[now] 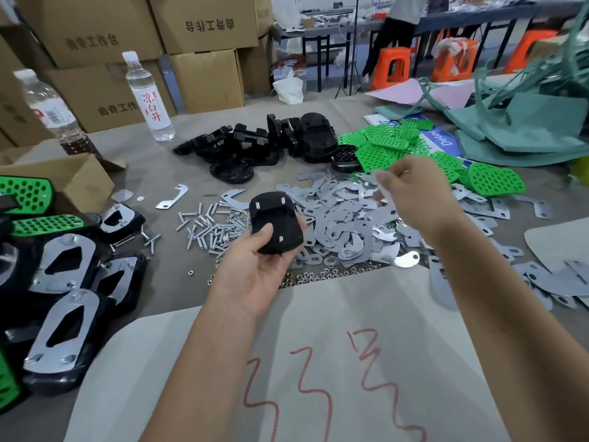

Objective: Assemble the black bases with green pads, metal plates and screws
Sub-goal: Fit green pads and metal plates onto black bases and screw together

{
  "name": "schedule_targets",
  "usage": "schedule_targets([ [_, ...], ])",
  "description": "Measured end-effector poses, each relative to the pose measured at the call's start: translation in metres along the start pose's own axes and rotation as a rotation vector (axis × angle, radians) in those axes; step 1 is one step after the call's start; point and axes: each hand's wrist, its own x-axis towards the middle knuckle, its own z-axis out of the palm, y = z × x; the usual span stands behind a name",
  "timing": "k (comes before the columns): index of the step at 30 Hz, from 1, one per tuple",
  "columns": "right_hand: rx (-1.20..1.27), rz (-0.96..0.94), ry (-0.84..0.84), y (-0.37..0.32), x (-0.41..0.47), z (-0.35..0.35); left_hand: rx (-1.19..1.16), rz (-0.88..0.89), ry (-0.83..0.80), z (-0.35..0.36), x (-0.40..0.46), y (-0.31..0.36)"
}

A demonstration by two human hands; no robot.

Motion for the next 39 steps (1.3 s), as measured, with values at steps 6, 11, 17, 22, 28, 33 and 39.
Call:
schedule_targets([
  [6,0.815,-0.038,-0.082,-0.035,-0.029,0.044,0.068,0.179,0.097,-0.002,0.008,0.001],
  [11,1.027,0.161,-0.066,-0.031,-0.053,0.082,0.070,0.208,0.106,-0.005,0.010,0.001],
  [17,1.242,0.175,-0.182,-0.029,-0.061,0.088,0.064,0.228,0.126,-0.002,0.011,-0.001],
  [22,0.974,0.011,-0.182,-0.031,-0.068,0.098,0.258,0.307,0.164,-0.004,0.008,0.000],
  [28,0.753,0.007,-0.234,-0.039,-0.074,0.110,0.468,0.360,0.176,-0.003,0.009,-0.005],
  [33,0.765,0.132,-0.221,-0.035,-0.074,0.107,0.492,0.399,0.224,-0.005,0.010,-0.004],
  [39,0.739,0.276,-0.319,-0.036,-0.071,0.101,0.563,0.442,0.181,-0.007,0.009,-0.004],
])
